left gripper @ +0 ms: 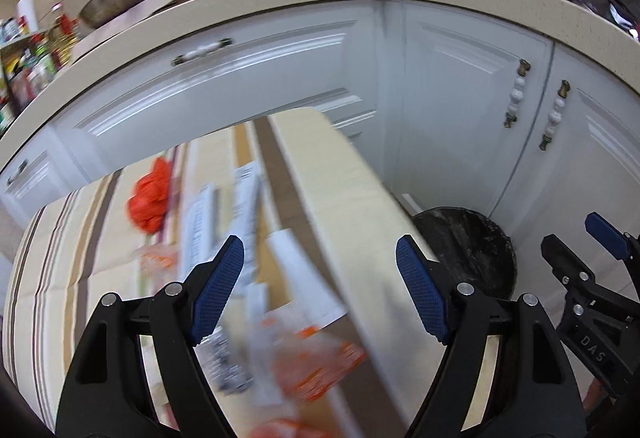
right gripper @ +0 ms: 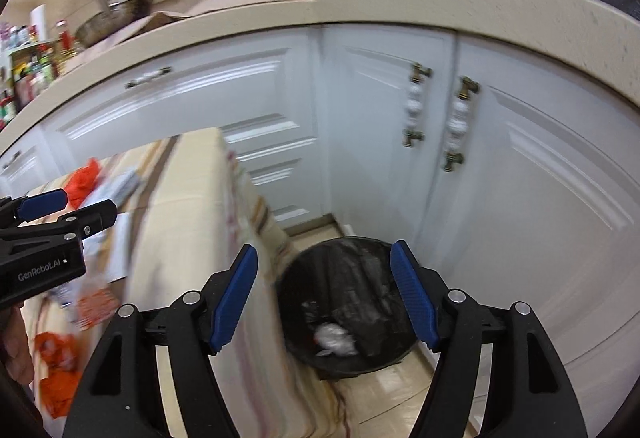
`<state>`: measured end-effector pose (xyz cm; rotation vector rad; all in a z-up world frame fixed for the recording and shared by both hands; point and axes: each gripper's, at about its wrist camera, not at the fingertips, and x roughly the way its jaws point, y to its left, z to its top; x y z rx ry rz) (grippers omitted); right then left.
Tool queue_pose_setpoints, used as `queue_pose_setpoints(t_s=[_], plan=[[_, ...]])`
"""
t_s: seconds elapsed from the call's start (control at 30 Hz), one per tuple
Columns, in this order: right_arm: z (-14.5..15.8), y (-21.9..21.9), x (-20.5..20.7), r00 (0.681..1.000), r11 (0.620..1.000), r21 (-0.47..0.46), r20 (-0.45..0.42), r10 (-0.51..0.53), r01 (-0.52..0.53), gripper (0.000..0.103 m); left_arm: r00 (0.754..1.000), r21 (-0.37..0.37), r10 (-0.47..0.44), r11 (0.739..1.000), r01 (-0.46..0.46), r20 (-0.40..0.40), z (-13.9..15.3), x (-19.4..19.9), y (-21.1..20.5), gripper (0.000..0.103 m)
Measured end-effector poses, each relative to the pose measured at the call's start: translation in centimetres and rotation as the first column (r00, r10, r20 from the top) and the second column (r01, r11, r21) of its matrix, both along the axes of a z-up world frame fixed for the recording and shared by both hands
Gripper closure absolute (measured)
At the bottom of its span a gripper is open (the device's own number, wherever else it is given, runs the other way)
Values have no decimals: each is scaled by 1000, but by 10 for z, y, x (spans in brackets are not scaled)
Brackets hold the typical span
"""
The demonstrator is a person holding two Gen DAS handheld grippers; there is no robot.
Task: Collect trash
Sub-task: 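Return to the table and grasp the large orange bag with the right tool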
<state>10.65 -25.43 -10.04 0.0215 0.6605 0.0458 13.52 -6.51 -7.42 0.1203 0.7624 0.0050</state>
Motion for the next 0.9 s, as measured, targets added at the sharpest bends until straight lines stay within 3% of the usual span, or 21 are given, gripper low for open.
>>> queue_pose_setpoints(t_s=[0.47,0.9], plan=[[1,103,-54,970,970,9,-14,244,-243,33,974,3,226,974,-226,11,1,-82,127,26],[-7,151,-81,936,936,27,-24,352,-351,29,941,14,339,941,-339,-19,-17,-124,185,26]])
